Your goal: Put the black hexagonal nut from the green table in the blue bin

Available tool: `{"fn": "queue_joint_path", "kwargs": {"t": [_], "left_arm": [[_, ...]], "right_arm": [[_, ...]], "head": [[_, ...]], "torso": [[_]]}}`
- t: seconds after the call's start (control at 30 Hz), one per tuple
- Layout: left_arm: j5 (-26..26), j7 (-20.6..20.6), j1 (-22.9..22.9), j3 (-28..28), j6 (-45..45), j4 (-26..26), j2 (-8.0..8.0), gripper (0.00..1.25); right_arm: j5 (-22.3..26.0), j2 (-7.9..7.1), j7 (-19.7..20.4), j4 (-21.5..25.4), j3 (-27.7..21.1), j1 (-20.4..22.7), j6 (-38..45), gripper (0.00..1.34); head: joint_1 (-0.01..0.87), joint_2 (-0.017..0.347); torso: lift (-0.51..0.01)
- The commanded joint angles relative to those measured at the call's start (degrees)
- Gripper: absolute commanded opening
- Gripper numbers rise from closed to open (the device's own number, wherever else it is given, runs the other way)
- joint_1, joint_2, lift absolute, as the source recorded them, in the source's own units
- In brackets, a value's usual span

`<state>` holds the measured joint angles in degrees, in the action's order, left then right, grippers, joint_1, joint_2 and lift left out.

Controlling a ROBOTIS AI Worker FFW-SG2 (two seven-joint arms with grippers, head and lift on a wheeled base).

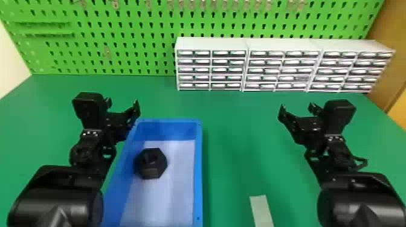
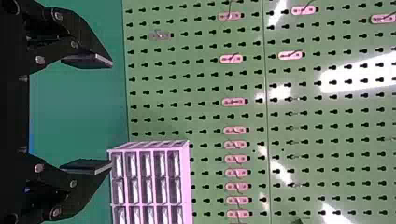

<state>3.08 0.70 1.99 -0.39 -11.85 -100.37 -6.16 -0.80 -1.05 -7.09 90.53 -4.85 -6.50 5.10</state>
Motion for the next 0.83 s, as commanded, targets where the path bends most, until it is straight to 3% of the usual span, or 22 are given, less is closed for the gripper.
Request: {"fn": "queue_joint_path", "kwargs": {"t": [0.0,0.8], "left_arm": [[0.0,0.0,0.12,-0.05,0.07,0.0,0.01,0.76],[0.0,0.0,0.21,-0.05,0.07,0.0,0.01,0.76]], "right_arm": [[0.0,0.0,-0.03,0.0,0.1,-0.09,0.0,0.94],[0.36,0.0,-0.03,-0.09,0.19,-0.09,-0.17,0.94]], "head": [[0.686,0.051],[0.686,0.051]], "torso": [[-0.096],[-0.096]]}}
